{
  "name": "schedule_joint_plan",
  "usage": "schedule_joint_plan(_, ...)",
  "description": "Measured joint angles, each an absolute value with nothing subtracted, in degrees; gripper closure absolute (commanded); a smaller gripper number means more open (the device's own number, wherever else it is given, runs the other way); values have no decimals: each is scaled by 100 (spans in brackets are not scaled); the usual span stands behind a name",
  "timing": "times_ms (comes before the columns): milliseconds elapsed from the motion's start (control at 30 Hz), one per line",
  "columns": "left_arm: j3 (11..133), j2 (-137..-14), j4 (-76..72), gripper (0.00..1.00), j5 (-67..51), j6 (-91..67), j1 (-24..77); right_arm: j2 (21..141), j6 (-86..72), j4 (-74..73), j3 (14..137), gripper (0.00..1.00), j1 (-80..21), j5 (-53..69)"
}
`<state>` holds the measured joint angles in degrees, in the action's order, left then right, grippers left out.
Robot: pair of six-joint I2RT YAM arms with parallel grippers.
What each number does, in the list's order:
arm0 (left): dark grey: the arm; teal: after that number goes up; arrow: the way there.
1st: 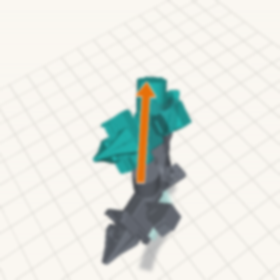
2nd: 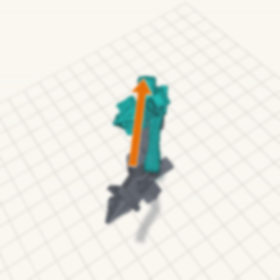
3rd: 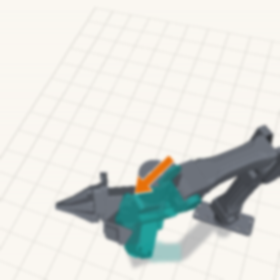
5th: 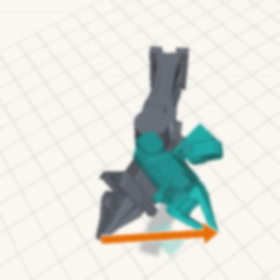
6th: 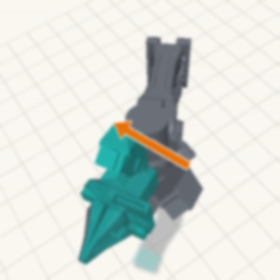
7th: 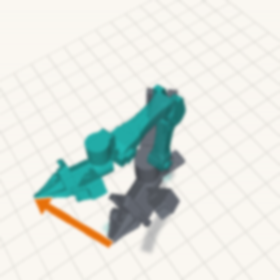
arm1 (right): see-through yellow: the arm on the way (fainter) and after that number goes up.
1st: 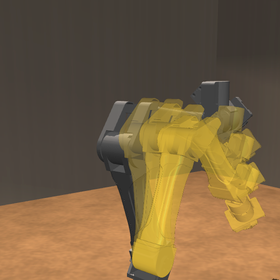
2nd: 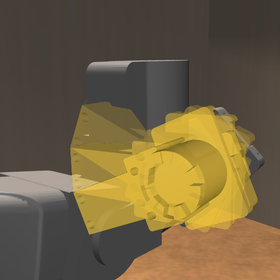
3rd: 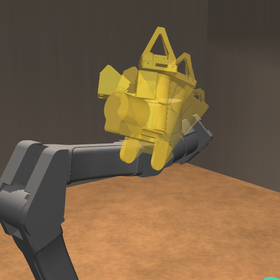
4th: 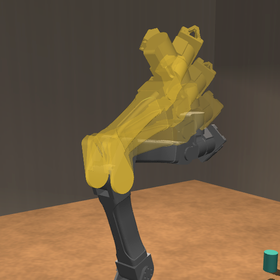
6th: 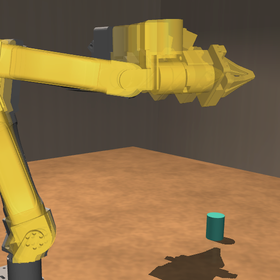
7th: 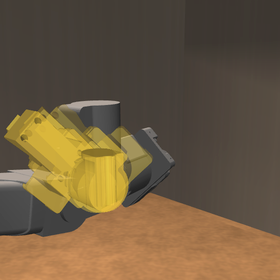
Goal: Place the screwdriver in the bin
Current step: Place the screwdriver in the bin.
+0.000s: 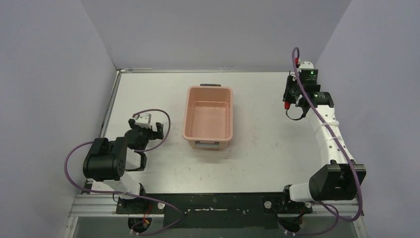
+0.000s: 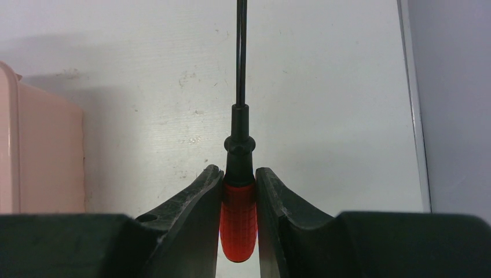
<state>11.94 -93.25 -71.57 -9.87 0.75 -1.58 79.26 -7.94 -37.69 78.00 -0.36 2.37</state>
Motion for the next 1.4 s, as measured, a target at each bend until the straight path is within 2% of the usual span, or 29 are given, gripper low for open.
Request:
schedule_joint_plan(367,1194,-9325,-7157,3,-987,78,-158,7926,-1129,-3966,8025,77,-235,191)
schedule_joint_plan(1067,1194,-9325,-7157,3,-987,78,-158,9572,-2475,-4368,9609,78,-3345,-1079)
schedule_joint_plan(1400,1194,-9325,-7157,3,-987,75,-158,10123,-2915,-4160,9891,81,-4123,-1063)
